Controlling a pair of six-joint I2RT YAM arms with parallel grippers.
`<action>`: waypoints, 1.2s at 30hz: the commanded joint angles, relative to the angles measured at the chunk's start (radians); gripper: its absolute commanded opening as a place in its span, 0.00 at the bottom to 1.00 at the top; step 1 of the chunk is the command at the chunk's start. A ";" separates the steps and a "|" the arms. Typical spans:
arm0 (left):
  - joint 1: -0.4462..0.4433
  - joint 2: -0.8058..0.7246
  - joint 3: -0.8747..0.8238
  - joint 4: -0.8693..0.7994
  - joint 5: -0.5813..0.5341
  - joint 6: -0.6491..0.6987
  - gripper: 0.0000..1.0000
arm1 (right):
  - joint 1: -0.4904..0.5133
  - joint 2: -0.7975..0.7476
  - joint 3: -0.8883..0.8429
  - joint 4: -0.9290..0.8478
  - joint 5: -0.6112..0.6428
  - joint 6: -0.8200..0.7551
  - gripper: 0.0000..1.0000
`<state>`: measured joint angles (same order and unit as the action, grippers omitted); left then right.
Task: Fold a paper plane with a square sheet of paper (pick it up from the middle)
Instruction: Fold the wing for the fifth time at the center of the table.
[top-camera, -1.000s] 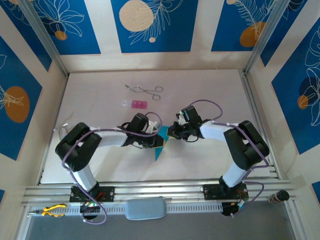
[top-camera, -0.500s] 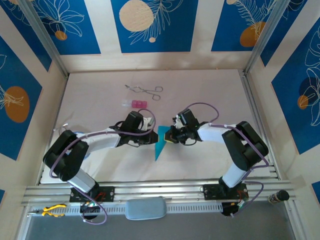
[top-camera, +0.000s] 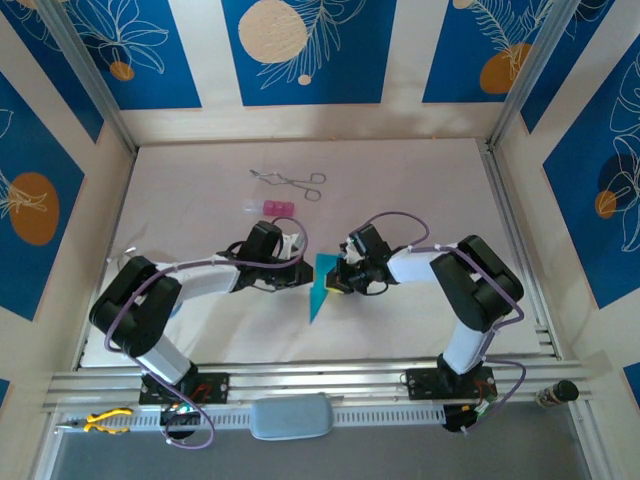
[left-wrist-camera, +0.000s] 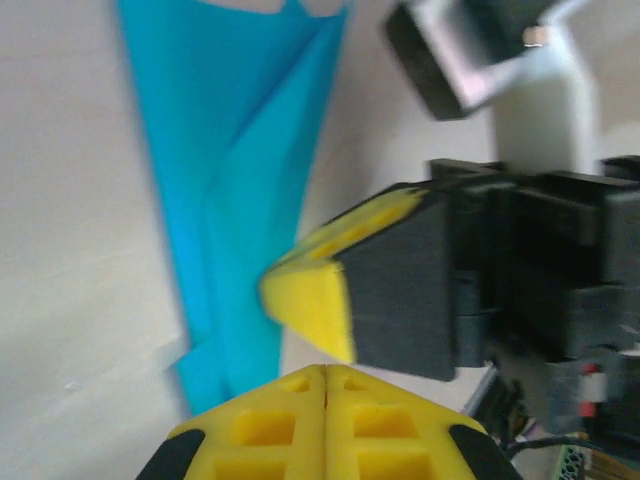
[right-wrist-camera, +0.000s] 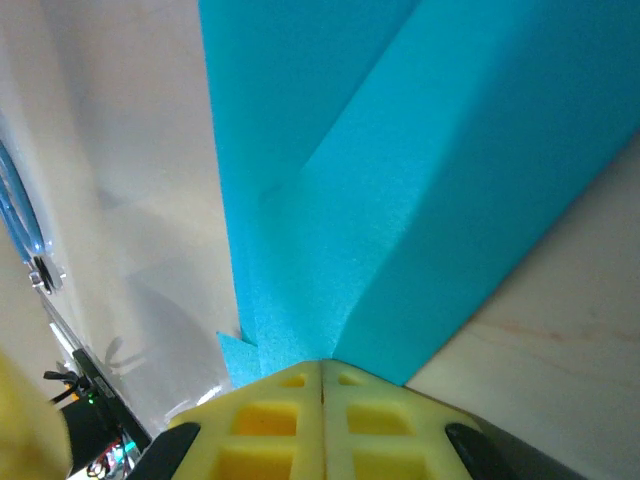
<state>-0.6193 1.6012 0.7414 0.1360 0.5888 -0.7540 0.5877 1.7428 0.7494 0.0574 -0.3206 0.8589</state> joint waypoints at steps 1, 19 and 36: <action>-0.005 0.039 0.020 0.060 0.122 0.008 0.04 | 0.003 0.026 0.004 -0.006 -0.011 0.013 0.06; -0.058 0.196 0.009 -0.075 0.046 0.057 0.00 | -0.003 -0.066 -0.004 -0.034 0.005 0.017 0.07; -0.060 0.188 -0.018 -0.077 0.000 0.064 0.00 | 0.031 -0.044 -0.059 0.013 -0.037 0.012 0.04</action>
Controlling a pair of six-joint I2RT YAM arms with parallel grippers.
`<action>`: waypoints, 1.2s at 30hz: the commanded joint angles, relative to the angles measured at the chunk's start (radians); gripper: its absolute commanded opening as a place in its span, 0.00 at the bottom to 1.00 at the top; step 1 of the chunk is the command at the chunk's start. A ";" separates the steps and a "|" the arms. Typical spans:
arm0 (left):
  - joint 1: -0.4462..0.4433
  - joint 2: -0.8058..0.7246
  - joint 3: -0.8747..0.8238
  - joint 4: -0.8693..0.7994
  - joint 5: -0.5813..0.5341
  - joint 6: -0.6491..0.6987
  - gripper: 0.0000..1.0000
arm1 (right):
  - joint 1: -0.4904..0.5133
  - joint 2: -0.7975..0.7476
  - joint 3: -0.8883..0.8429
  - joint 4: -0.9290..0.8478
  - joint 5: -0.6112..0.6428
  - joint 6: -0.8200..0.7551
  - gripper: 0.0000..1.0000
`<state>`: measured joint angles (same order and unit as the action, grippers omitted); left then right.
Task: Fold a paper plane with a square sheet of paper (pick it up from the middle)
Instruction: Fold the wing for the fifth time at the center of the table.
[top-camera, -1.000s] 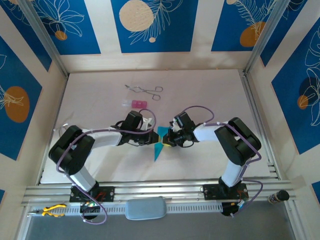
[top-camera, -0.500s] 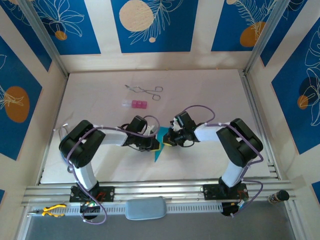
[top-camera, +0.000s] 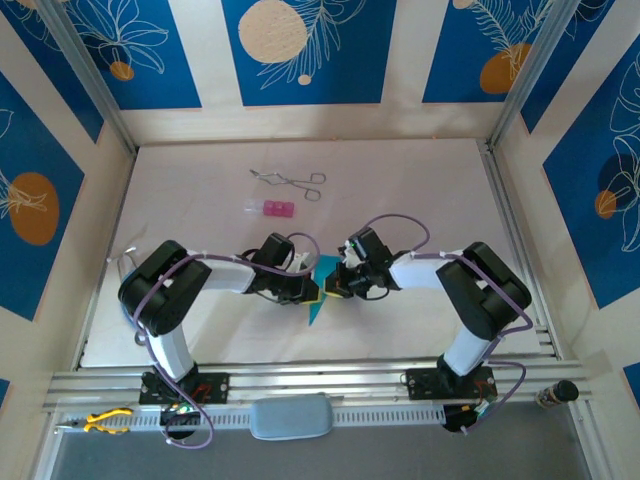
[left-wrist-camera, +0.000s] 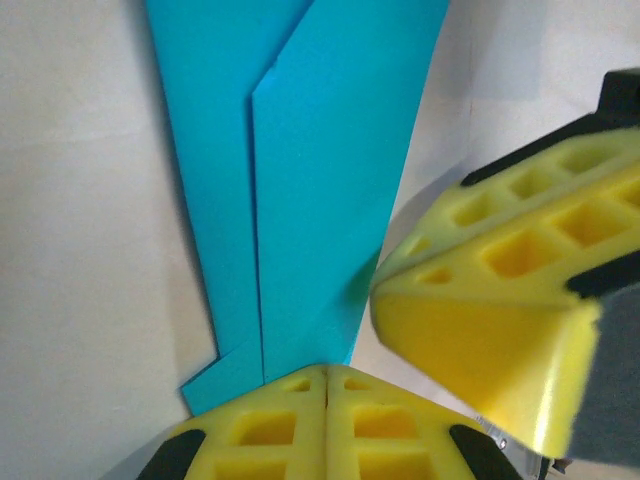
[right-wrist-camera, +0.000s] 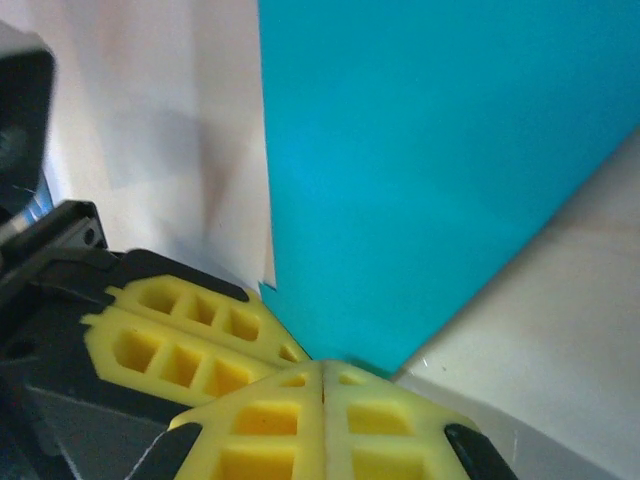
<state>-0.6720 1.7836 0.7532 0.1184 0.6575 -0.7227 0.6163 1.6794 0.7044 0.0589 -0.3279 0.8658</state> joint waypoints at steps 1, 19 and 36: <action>-0.007 0.007 -0.027 -0.063 -0.070 0.034 0.00 | 0.000 0.030 -0.013 0.016 -0.030 0.002 0.04; -0.008 0.007 -0.028 -0.112 -0.095 0.074 0.00 | -0.103 0.014 0.029 0.004 -0.043 -0.035 0.04; -0.008 -0.004 -0.028 -0.094 -0.095 0.062 0.00 | -0.164 0.105 0.073 0.025 -0.011 -0.051 0.05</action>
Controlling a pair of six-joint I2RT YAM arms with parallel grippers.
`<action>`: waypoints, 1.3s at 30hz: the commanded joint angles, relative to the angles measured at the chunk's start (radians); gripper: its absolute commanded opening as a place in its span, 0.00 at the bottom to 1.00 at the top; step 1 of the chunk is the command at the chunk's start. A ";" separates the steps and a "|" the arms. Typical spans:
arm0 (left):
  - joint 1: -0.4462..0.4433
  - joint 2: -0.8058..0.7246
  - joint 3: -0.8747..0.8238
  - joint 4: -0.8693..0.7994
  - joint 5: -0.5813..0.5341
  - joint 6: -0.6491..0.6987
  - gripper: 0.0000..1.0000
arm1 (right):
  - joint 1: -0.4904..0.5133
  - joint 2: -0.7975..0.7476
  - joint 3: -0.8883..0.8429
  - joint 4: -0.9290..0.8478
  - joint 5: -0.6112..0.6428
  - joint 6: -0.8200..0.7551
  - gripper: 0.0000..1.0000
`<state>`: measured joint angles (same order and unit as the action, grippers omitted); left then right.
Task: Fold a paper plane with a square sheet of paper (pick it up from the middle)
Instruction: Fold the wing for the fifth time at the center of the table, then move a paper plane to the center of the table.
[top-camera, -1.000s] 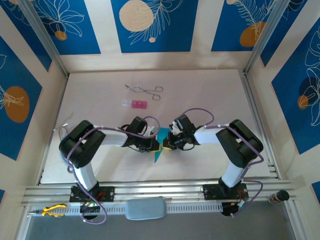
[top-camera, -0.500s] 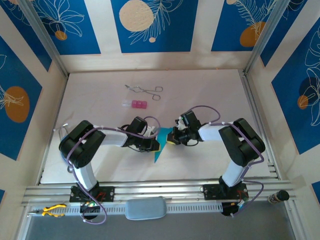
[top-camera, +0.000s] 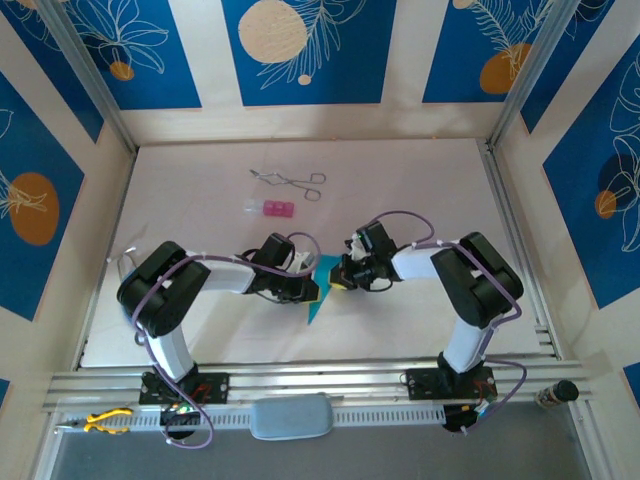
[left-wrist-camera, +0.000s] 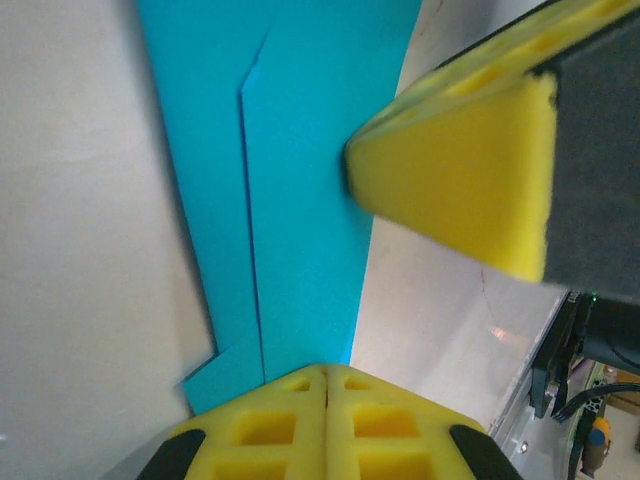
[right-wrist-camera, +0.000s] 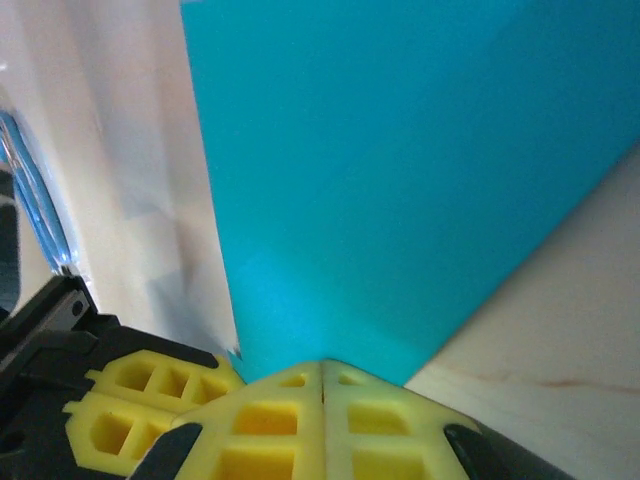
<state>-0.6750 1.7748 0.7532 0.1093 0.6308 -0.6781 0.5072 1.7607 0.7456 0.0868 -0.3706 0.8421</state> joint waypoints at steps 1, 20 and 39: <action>-0.005 0.006 -0.028 -0.084 -0.067 0.017 0.00 | -0.074 0.032 0.044 -0.004 0.033 -0.031 0.05; -0.010 -0.069 -0.036 0.039 -0.074 -0.092 0.04 | -0.208 -0.044 0.108 -0.055 0.014 -0.036 0.07; 0.068 -0.089 0.083 -0.217 -0.122 0.023 0.30 | -0.029 -0.216 -0.074 -0.075 0.063 0.020 0.11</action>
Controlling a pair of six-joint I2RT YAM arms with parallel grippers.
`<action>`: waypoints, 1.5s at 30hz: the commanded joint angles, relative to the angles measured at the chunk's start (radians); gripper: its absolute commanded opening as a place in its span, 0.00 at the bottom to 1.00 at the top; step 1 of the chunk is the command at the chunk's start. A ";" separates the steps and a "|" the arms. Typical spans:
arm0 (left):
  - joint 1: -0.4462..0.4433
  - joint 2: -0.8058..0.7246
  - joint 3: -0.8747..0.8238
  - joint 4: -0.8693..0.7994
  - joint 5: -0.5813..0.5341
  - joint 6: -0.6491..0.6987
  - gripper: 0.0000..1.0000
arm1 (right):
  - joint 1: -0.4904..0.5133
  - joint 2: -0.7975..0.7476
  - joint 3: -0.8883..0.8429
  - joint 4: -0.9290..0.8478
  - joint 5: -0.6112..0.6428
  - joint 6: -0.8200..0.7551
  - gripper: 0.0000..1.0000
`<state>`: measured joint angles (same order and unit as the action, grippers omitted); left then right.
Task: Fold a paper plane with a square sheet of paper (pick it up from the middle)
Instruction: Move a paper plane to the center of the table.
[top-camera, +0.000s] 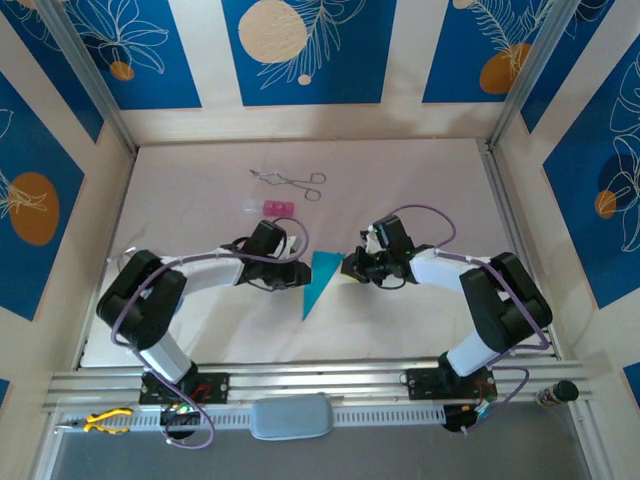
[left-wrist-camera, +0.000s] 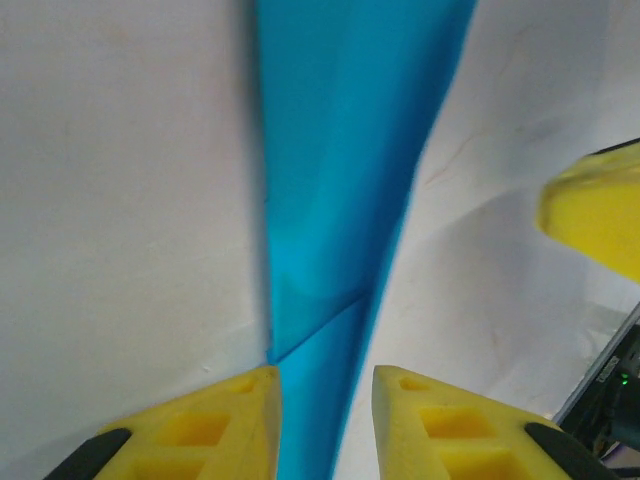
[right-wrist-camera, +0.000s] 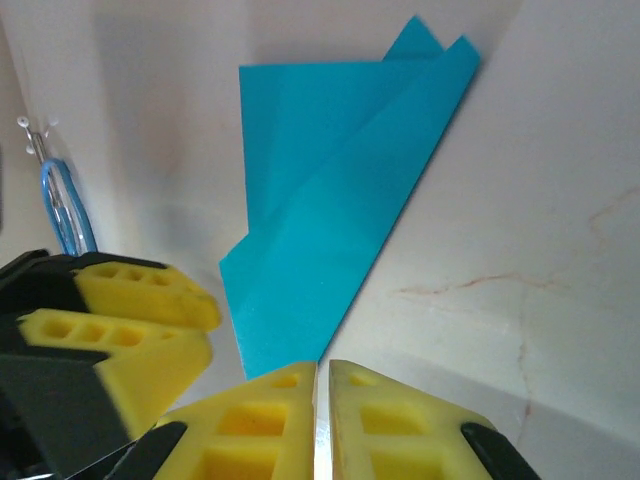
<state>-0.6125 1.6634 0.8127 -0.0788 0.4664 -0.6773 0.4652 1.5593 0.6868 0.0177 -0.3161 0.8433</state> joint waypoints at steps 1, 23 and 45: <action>0.005 0.026 0.024 -0.026 0.048 0.022 0.31 | 0.016 -0.010 -0.016 -0.004 0.005 0.021 0.11; 0.006 0.087 0.028 0.010 0.121 0.013 0.31 | 0.083 0.106 0.013 0.056 -0.016 0.052 0.12; 0.005 0.115 0.023 0.178 0.229 -0.059 0.08 | 0.092 0.126 -0.006 0.095 -0.049 0.071 0.12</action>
<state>-0.6106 1.7821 0.8318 0.0536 0.6666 -0.7219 0.5571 1.6947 0.6865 0.1078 -0.3374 0.9009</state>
